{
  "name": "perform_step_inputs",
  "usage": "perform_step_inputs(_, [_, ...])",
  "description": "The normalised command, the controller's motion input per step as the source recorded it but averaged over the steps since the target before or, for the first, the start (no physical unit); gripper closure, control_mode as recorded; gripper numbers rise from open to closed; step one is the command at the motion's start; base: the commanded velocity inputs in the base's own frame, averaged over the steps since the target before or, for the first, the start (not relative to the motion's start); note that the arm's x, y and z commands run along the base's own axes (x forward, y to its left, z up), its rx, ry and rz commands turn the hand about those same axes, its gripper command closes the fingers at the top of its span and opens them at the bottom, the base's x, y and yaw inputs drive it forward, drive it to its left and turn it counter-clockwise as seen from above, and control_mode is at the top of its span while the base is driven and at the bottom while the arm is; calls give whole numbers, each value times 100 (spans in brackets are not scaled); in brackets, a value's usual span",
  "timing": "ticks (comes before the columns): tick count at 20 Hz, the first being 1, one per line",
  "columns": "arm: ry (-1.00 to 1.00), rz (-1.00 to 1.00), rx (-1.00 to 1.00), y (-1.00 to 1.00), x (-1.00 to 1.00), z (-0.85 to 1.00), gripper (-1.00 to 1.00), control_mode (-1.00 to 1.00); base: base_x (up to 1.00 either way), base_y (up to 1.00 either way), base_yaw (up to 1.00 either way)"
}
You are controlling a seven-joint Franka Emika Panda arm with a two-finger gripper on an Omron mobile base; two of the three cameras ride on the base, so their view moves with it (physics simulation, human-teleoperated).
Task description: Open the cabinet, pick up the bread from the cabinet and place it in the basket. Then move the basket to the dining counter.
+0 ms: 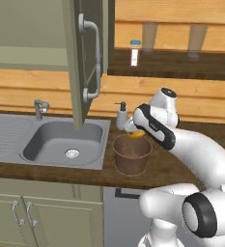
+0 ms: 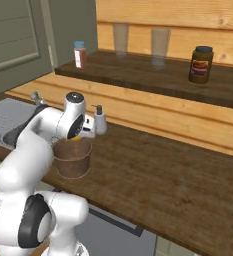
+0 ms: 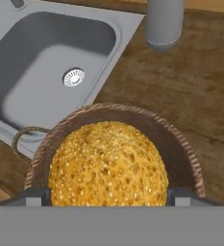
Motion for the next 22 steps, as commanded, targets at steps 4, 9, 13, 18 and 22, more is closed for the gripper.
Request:
perform_step_inputs(4, [16, 6, 0, 8, 68, -72, 100, -100, 0, 0, 0])
perform_step_inputs(9, [15, 5, 0, 4, 62, -72, 100, -100, 0, 0, 0])
perform_step_inputs(13, [15, 3, 0, 5, 55, -56, 100, -100, 0, 0, 0])
perform_step_inputs(18, [5, 2, 0, 2, -9, -31, 100, -100, 0, 0, 0])
perform_step_inputs(22, [0, 0, 0, 3, -23, -13, -100, -100, 0, 0, 0])
